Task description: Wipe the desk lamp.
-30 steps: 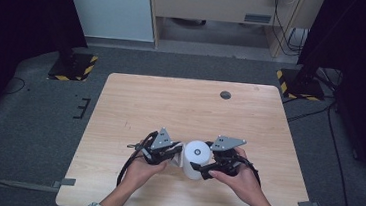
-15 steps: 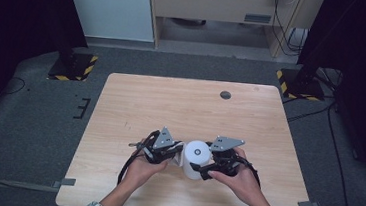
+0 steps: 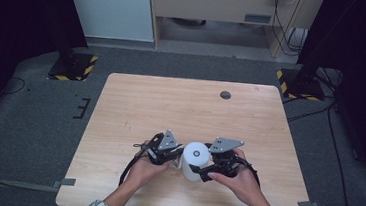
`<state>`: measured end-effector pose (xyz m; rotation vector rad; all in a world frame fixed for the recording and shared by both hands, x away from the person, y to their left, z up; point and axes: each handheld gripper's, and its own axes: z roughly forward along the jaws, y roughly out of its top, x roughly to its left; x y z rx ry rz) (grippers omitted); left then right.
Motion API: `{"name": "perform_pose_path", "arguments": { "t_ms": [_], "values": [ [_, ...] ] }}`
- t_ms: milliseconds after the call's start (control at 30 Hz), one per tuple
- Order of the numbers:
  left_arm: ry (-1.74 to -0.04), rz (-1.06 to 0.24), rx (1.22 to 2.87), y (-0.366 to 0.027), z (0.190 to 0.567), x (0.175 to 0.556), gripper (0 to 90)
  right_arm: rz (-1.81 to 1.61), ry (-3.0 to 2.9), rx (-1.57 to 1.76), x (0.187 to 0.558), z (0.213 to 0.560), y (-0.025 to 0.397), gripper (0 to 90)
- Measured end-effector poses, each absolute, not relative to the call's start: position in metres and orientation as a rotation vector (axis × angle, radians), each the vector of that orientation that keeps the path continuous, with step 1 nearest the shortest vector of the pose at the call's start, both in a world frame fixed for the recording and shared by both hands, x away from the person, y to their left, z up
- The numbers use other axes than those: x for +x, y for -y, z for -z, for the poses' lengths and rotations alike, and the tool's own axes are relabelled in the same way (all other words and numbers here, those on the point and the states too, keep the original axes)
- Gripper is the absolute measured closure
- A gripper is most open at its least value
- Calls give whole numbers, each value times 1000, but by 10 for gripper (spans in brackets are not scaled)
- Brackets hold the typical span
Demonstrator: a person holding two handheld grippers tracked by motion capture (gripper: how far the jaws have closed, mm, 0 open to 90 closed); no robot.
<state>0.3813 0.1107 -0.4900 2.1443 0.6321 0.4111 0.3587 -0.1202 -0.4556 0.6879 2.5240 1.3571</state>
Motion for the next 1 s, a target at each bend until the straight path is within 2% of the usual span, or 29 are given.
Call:
{"name": "perform_pose_path", "arguments": {
  "t_ms": [433, 567, 767, 1000],
  "values": [
    [-629, -387, 2235, -108, 503, 381, 818, -1357, -2524, 681, 360, 456, 120, 94],
    [-630, -393, 2197, -110, 497, 380, 819, -1360, -2521, 680, 360, 456, 121, 94],
    [-634, -395, 2051, -117, 472, 376, 818, -1360, -2523, 680, 360, 456, 121, 94],
    [-628, -395, 2121, -113, 482, 378, 819, -1359, -2523, 681, 360, 456, 121, 94]
  ]
}}
